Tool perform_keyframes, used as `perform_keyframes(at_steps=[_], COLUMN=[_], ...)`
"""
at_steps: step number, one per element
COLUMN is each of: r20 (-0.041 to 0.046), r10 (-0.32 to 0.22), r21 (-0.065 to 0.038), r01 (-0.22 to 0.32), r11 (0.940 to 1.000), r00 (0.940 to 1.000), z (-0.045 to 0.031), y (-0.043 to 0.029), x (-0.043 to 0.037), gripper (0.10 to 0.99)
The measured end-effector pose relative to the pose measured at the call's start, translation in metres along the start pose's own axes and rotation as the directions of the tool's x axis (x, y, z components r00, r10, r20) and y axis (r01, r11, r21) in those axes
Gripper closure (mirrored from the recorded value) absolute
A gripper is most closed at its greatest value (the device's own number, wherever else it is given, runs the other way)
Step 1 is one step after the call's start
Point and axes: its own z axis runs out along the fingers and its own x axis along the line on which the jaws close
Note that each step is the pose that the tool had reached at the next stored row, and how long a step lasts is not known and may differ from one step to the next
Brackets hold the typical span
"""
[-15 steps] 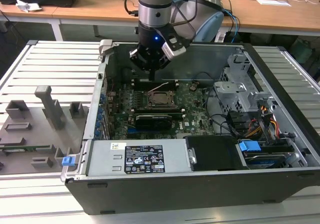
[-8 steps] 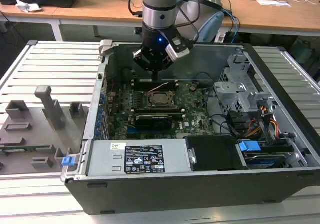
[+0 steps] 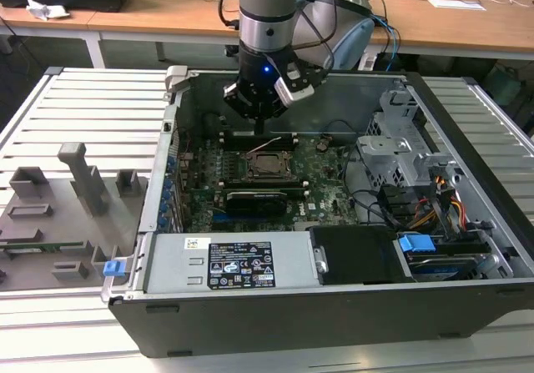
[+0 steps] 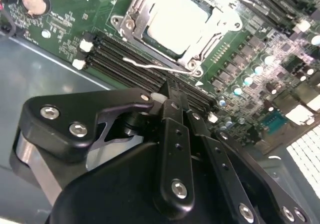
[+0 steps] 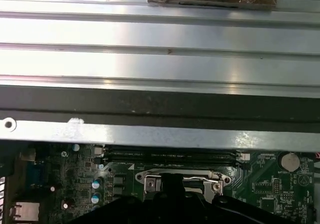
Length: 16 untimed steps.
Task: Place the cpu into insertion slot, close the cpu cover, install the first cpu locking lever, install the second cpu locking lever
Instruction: 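Install the first cpu locking lever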
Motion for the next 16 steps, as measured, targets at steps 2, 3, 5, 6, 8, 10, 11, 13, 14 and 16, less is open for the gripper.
perform_keyframes(at_steps=[2,3,5,6,8,10,11,13,14,16], r20=[-0.0001,-0.0001,-0.0003,-0.0003,-0.0001,-0.0002,-0.0001,-0.0006,-0.0005,-0.0004], r10=[-0.001,-0.002,-0.007,-0.007,-0.008,-0.014,-0.020,-0.026,-0.026,-0.026], r21=[0.000,0.000,-0.002,-0.006,-0.008,-0.008,-0.008,-0.008,-0.008,-0.008], r01=[0.001,0.002,0.007,0.007,0.008,0.014,0.020,0.026,0.026,0.026], r11=[1.0000,1.0000,1.0000,1.0000,0.9999,0.9999,0.9998,0.9996,0.9996,0.9996], r00=[1.0000,1.0000,1.0000,1.0000,1.0000,0.9999,0.9998,0.9997,0.9997,0.9997], z=[0.0028,0.0037,0.0057,0.0062,0.0084,0.0101,0.0108,0.0121,0.0129,0.0143], y=[-0.0003,-0.0003,-0.0005,-0.0005,-0.0007,-0.0008,-0.0008,-0.0009,-0.0008,-0.0002], x=[-0.0021,-0.0023,-0.0027,-0.0030,-0.0036,-0.0041,-0.0044,-0.0068,-0.0085,-0.0102], gripper=[0.980,0.980,0.980,0.980,0.980,0.980,0.980,0.980,0.980,0.980])
